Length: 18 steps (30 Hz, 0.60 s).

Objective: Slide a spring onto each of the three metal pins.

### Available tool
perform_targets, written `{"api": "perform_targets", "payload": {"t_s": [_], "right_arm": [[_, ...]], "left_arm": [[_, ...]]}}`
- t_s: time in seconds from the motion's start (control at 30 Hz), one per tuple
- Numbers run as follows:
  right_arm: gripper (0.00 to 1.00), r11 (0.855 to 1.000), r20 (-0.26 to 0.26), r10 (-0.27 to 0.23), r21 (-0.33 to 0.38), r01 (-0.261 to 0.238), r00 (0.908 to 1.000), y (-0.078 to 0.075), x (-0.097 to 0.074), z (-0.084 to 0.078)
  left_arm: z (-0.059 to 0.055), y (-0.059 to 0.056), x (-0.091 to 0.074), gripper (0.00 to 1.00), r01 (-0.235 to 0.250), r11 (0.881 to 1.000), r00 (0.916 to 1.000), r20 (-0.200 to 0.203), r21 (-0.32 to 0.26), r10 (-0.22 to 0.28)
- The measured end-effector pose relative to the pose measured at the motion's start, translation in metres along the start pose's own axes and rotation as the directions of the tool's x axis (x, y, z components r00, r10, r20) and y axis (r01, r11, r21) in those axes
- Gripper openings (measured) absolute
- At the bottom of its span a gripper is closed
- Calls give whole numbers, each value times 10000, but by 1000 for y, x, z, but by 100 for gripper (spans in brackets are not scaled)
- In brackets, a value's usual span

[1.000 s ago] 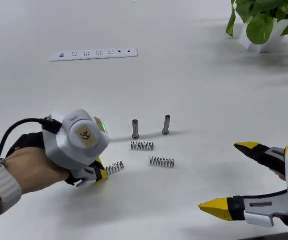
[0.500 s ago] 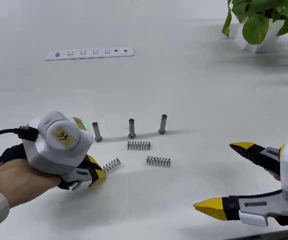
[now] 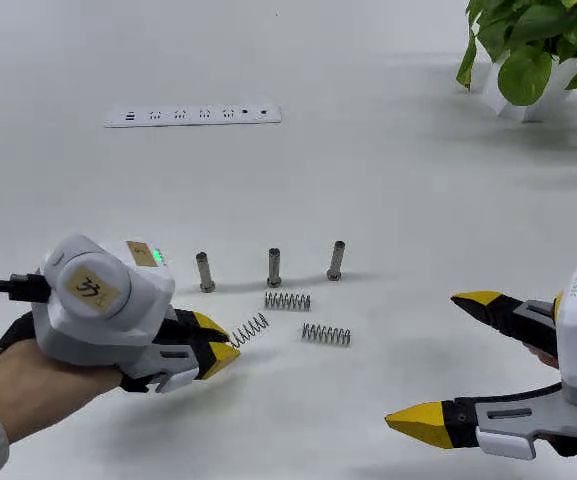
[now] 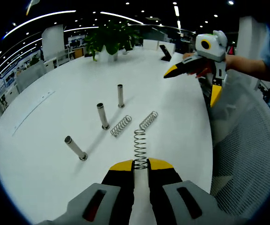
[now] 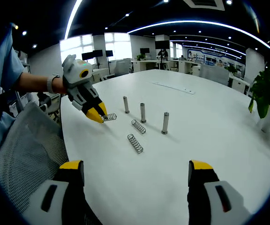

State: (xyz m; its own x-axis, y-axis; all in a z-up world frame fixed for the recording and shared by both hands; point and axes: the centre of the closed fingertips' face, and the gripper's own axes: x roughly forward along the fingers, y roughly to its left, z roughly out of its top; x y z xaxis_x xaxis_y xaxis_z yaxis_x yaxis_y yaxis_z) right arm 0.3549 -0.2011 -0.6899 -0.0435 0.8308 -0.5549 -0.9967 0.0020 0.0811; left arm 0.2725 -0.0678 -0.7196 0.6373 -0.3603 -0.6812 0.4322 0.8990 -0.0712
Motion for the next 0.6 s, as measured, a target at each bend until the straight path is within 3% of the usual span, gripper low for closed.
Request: {"api": "perform_targets", "payload": {"t_s": [0.17, 0.27, 0.5, 0.6], "right_arm": [[83, 9981, 96, 605, 76, -606, 9981, 8, 7, 13], [77, 9943, 206, 1032, 259, -1037, 9944, 15, 10, 23], [58, 9757, 525, 2124, 439, -2147, 9758, 32, 26, 41], [49, 9624, 700, 2591, 660, -2637, 9633, 39, 31, 46]], "left_arm": [[5, 0, -2, 10, 185, 9986, 9989, 411, 493, -206], [11, -8, -2, 10, 464, 9967, 9971, 570, 672, -502], [14, -16, 0, 10, 890, 9880, 9934, 615, 1261, -973], [16, -19, 0, 10, 1033, 9845, 9912, 673, 1420, -1137]]}}
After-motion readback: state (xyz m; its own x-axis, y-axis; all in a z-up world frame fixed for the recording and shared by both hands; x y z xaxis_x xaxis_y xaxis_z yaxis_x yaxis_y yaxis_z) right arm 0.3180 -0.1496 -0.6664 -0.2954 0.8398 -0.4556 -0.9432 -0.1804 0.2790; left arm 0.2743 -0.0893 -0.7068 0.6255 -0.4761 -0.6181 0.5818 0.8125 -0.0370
